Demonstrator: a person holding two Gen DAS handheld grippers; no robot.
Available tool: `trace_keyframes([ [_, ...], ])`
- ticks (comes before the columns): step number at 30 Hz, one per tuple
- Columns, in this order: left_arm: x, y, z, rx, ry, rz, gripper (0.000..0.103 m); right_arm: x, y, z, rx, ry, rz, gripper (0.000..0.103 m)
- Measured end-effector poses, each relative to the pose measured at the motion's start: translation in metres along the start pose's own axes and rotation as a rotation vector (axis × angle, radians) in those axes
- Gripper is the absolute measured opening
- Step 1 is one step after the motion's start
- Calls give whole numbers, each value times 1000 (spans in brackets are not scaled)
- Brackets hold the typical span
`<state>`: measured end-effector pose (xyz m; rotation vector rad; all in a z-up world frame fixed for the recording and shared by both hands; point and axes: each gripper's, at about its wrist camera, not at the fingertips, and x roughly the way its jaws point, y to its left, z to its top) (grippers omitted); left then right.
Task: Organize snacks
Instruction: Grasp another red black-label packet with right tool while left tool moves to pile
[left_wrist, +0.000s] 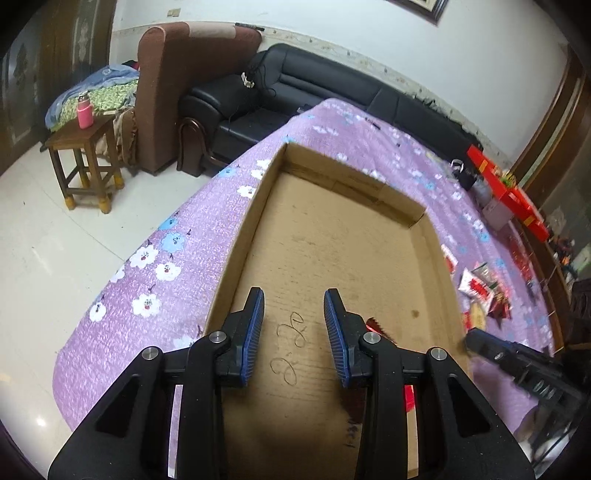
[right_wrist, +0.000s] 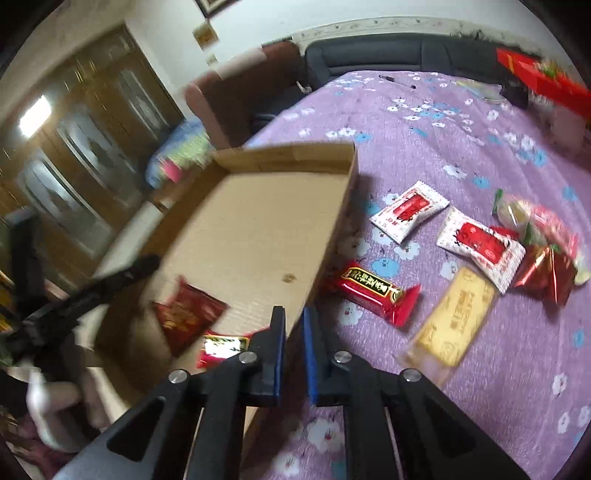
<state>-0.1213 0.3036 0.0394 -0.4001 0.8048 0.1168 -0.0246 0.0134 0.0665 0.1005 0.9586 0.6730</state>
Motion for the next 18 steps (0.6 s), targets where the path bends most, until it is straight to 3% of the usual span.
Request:
trace_keyframes([
  [2,-11,-2,-2,-9,-23,-12,33,-19,-14,8,26,-70,-27,27],
  [3,-17,-3,-3,-16,-34,-27,33,-26,-21,15,15,-97,-77,34],
  [4,-20,-6,-3,-18,-41,-38,33,-26,-25,22,-8,-103,-136,49],
  [5,-25,-10,-3,-15,-50,-51,33,-23,-28,28,-38,-96,-193,54],
  [8,-33,-31,-6,23,-58,-92,33,-1,-35,38,-102,-49,-275,54],
  [12,-33,-62,-9,99,-41,-137,33,24,-30,33,-144,6,-250,54],
  [14,-31,-73,-11,125,-26,-154,33,32,-25,28,-170,26,-214,46],
  [16,-28,-82,-14,146,-9,-169,33,39,-22,22,-196,61,-181,31],
  [18,-25,-91,-15,167,5,-187,33,42,-24,19,-211,70,-168,28],
])
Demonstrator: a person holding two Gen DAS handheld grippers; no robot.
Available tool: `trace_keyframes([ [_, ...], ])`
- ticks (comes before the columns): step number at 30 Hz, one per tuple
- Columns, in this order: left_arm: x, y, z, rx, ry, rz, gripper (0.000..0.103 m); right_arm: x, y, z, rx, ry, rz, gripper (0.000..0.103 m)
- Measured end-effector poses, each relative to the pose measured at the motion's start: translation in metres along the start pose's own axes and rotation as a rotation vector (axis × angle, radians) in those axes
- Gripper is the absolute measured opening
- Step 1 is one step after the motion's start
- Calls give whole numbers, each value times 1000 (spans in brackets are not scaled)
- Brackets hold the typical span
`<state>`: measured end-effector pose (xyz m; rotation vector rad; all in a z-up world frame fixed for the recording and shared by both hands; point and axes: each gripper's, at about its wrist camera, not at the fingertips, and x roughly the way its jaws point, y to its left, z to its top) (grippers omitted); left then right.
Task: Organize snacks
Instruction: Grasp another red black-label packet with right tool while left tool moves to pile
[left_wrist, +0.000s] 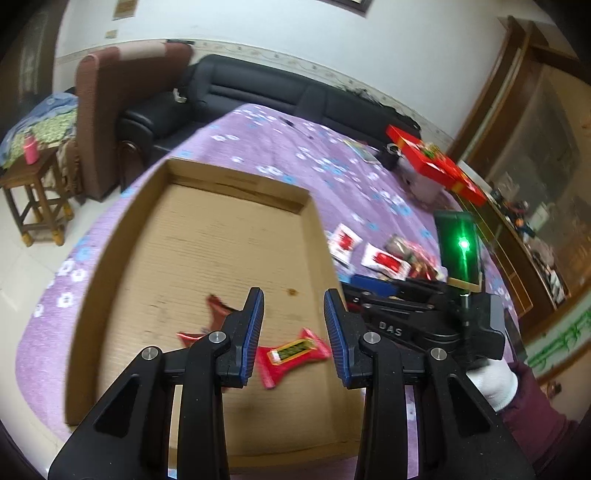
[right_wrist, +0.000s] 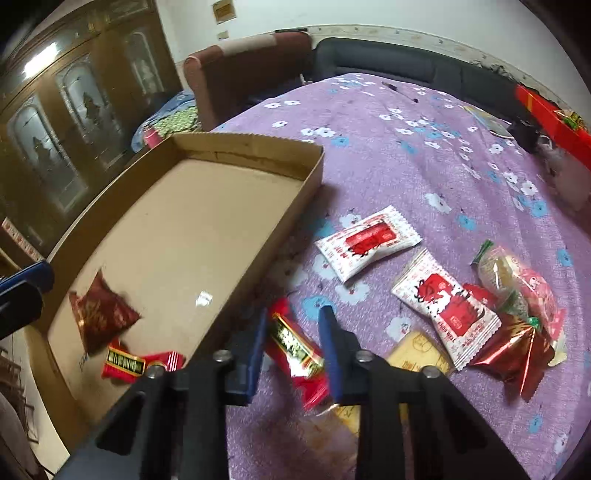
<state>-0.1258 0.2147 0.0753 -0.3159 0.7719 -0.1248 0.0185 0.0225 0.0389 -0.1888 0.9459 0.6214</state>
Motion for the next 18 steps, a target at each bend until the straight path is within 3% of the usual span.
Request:
trace_keyframes([
  [2,3,-7,0,15,7,-16,33,-4,-3,-5,11,9,19,17],
  [4,5,-13,-1,27,14,-29,33,-8,-12,-10,43,17,25,13],
  [12,21,-31,-5,53,60,-56,33,-33,-46,-37,114,36,-5,13],
  [13,23,-31,-5,46,63,-60,33,-38,-50,-39,121,26,10,15],
  [15,26,-31,-4,33,70,-69,33,-47,-54,-39,115,-4,37,30],
  [16,26,-32,-5,31,73,-72,33,-51,-53,-40,103,-12,43,49],
  [17,27,-34,-6,29,78,-75,33,-53,-51,-41,90,-15,45,59],
  [18,27,-36,-6,32,80,-79,33,-53,-50,-41,78,-19,47,59],
])
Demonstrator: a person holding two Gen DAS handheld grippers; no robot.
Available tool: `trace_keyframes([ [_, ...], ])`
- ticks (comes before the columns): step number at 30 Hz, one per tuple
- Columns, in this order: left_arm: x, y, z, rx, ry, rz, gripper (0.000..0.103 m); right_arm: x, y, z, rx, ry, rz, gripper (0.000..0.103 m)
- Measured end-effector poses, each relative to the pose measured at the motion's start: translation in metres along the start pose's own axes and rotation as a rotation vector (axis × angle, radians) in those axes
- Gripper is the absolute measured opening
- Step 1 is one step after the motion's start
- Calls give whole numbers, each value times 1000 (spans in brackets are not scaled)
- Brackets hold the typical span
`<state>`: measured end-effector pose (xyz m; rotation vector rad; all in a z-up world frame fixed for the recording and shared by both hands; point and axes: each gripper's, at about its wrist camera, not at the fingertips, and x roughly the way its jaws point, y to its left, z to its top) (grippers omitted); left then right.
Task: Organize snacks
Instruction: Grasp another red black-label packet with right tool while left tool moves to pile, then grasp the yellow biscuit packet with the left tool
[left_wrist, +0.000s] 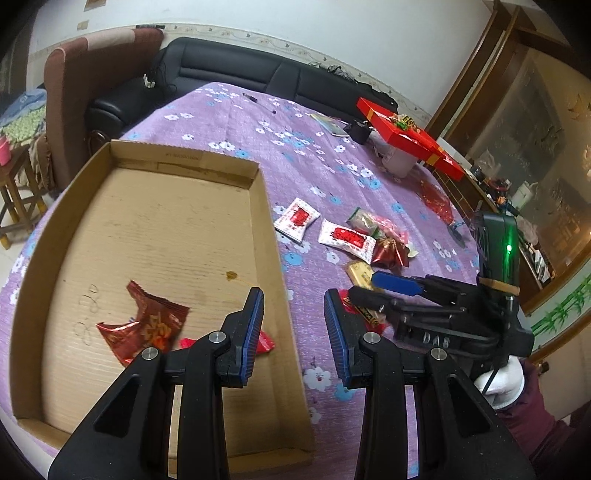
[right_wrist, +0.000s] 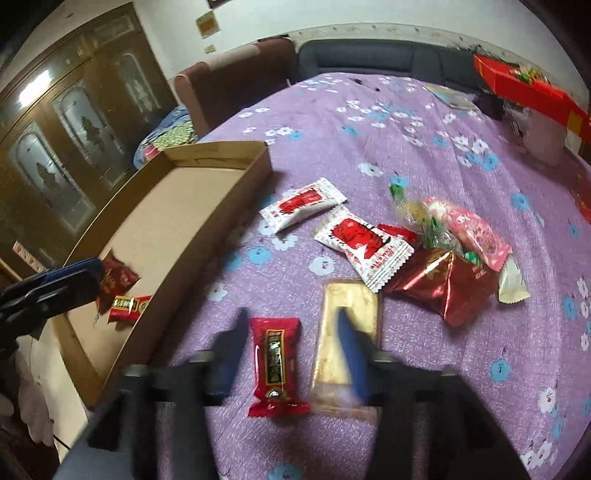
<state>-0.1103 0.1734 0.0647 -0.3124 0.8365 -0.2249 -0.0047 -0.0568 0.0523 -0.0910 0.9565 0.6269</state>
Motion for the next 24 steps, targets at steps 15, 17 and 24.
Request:
trace_keyframes([
  [15,23,-43,1,59,81,-78,33,-19,-3,-28,-13,-69,-25,22],
  [17,33,-50,2,62,107,-97,33,-38,-24,-30,45,-112,-38,22],
  [24,89,-73,9,-35,210,-133,33,-47,-96,-41,241,-140,-69,22],
])
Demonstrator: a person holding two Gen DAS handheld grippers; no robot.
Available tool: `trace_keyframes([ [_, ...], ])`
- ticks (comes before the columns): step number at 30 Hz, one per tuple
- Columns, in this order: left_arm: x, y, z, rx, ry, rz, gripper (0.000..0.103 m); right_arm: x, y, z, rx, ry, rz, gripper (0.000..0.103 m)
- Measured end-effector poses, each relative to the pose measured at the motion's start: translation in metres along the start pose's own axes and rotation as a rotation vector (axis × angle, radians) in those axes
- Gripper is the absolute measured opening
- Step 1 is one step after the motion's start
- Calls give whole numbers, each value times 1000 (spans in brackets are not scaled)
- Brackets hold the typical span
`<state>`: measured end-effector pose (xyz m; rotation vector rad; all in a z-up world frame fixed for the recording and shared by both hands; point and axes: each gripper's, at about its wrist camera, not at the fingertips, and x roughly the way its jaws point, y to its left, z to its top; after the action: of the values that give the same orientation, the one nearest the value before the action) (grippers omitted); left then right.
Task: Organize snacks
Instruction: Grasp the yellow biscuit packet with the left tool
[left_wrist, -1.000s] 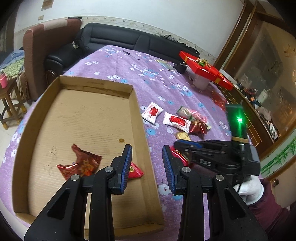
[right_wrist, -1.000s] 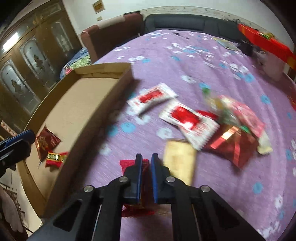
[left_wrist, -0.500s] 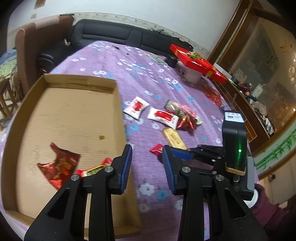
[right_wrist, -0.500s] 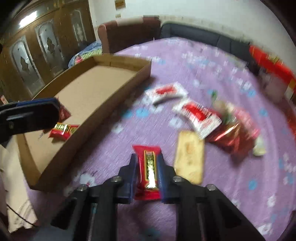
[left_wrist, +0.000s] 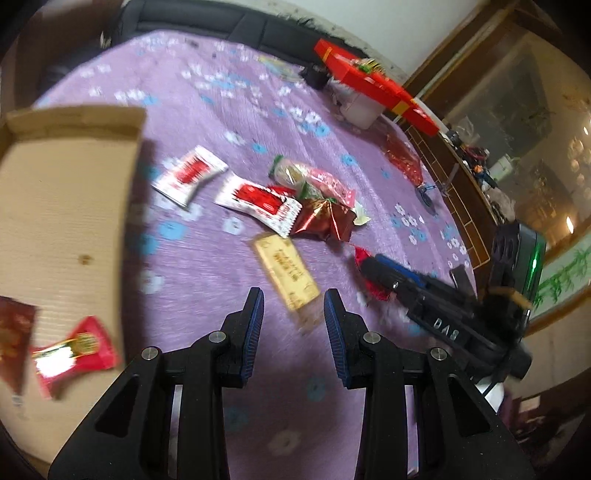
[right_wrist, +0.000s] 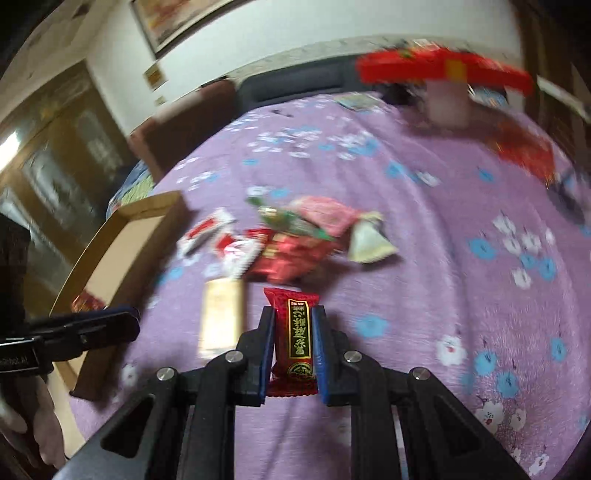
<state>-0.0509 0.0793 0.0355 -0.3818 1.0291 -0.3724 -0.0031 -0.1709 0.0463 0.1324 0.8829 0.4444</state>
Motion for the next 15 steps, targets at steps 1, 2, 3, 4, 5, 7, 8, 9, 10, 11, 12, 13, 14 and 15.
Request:
trace_keyframes([
  [1,7,0,3,-29,11,-2,33,3,-7,-1,25,3,0,22],
  [2,14,0,7,-54,18,-1,33,4,-13,-2,44,9,2,22],
  [3,18,0,9,-66,18,1,33,6,-16,-2,59,14,9,22],
  [4,24,-1,12,-77,15,13,33,3,-20,-2,61,9,16,22],
  [5,28,-2,14,-80,15,27,33,0,-19,-1,56,-1,20,22],
  [7,39,-8,16,-67,19,62,33,-4,-20,-1,53,-14,25,22],
  [8,43,-13,16,-48,11,87,33,-4,-21,-2,60,-11,28,22],
  [9,45,-18,15,-26,-4,110,33,-3,-23,-2,68,-7,29,22],
  [10,47,-23,15,5,-16,139,33,-3,-26,-2,79,-4,29,22],
  [11,49,-27,15,29,-23,161,39,-2,-28,-2,90,-3,31,22],
  [12,51,-31,14,60,-27,179,55,-3,-30,-3,100,-4,36,22],
  [13,56,-34,14,84,-21,208,66,-4,-31,-3,107,-5,41,22],
  [14,63,-34,13,98,9,234,78,-4,-31,-3,110,-5,42,22],
  [15,66,-39,11,131,-3,252,80,-4,-31,-2,111,-6,41,22],
])
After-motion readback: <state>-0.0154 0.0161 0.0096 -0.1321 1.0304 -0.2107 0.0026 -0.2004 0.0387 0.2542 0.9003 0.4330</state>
